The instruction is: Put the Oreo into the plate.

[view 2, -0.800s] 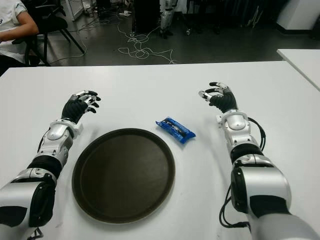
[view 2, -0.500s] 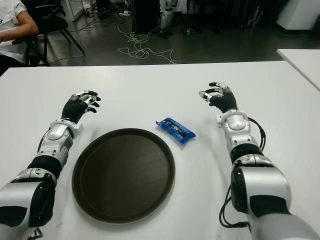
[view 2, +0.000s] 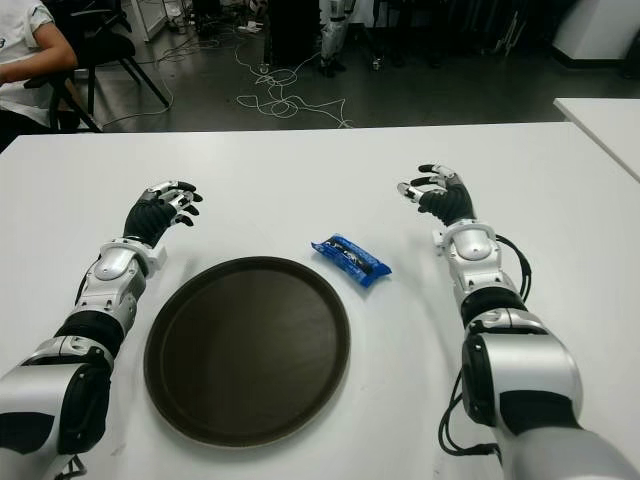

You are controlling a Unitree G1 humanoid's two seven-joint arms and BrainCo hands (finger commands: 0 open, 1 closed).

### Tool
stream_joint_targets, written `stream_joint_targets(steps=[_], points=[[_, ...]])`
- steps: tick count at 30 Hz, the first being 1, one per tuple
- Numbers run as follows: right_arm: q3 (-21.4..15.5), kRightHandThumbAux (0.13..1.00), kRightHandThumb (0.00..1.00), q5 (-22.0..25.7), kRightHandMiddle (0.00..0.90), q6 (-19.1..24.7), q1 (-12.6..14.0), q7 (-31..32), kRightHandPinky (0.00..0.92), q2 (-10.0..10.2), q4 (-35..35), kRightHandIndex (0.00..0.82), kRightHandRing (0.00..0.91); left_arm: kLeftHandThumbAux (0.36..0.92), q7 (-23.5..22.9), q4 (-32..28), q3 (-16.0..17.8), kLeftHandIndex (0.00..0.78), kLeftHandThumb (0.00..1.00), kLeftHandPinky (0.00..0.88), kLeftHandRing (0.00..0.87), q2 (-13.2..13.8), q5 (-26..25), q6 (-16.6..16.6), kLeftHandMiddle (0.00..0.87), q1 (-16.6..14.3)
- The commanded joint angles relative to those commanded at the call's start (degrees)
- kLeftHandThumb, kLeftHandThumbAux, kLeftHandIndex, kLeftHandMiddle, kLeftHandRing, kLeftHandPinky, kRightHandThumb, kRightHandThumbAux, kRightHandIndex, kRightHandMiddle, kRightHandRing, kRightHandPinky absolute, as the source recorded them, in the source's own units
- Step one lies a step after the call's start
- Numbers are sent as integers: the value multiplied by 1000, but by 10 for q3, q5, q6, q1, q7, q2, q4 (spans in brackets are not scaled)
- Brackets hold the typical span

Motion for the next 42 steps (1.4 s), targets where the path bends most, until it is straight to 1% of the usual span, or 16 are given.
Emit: stream_joint_targets(steps=[10,16,24,36,42], points=[[0,699,258,1,335,-1,0,3,460,-1,0,228,417,672,-1,2,0,419,834,585,522,0,0,0,467,-1],[1,709,268,0,344,1,-1,2,460,-1,1,243,419,672,-3,1,3,419,835,595,529,-1,-4,-1,468,-1],[3,715,278,-1,350,1,-1,-3,468,0,1,245,427,672,-6,3,3,419,834,570,515,0,-4,1,466,-2],[2,701,288,1,346,4,-1,-3,463,1,2,247,422,672,-9,2,5,419,835,579,522,1,-5,2,468,-1],[0,712,293,4,355,9,-3,-3,473,2,2,248,431,672,-9,2,7,419,834,562,511,1,-8,5,468,-2]])
